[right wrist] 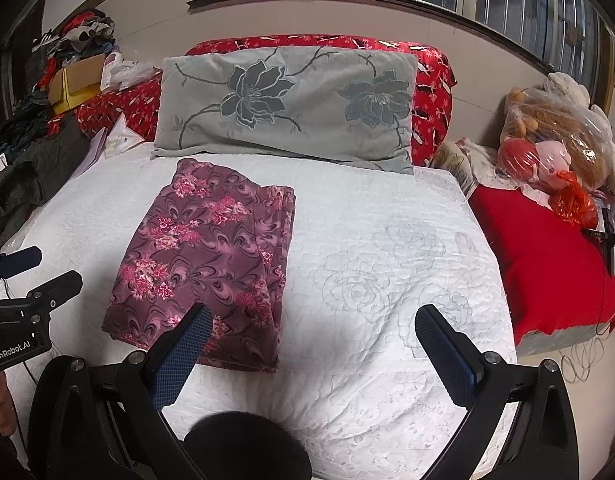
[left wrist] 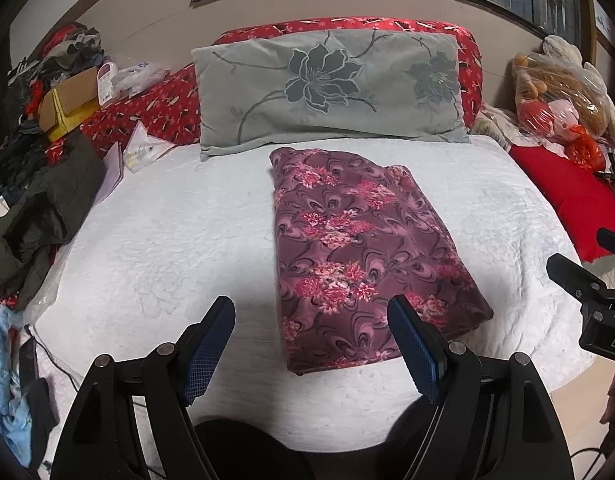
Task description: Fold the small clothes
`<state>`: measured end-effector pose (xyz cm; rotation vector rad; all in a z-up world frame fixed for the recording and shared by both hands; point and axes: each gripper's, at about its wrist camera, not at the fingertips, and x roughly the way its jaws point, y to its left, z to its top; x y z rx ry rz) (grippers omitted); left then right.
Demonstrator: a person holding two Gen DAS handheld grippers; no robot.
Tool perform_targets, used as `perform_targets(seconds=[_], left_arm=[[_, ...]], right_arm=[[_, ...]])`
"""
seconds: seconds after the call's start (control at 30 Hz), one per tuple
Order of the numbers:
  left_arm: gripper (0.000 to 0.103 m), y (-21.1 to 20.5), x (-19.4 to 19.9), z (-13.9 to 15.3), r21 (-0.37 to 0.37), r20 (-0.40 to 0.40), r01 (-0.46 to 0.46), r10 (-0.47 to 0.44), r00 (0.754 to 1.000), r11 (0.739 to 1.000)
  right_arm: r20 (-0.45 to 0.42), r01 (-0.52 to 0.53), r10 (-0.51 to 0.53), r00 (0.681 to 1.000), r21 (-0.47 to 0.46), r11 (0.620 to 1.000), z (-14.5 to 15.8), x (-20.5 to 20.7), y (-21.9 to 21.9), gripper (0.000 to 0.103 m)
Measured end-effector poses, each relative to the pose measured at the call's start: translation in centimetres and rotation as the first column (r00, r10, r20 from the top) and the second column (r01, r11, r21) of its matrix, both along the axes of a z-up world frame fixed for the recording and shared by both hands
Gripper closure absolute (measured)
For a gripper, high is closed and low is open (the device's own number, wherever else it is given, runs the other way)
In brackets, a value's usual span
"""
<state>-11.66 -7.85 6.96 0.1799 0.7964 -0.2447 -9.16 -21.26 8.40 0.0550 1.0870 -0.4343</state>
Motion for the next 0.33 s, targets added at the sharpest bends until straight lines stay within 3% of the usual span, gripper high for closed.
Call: perform_targets(seconds=[0.33], left_arm=[[0.024, 0.1, 0.8, -0.6, 0.006, -0.027, -0.015, 0.016, 1.0, 1.0]], right_arm=[[-0.003, 0.041, -0.041, 0.999, 0.034, 0.999, -0.6, 0.4, -1.4, 0.001]])
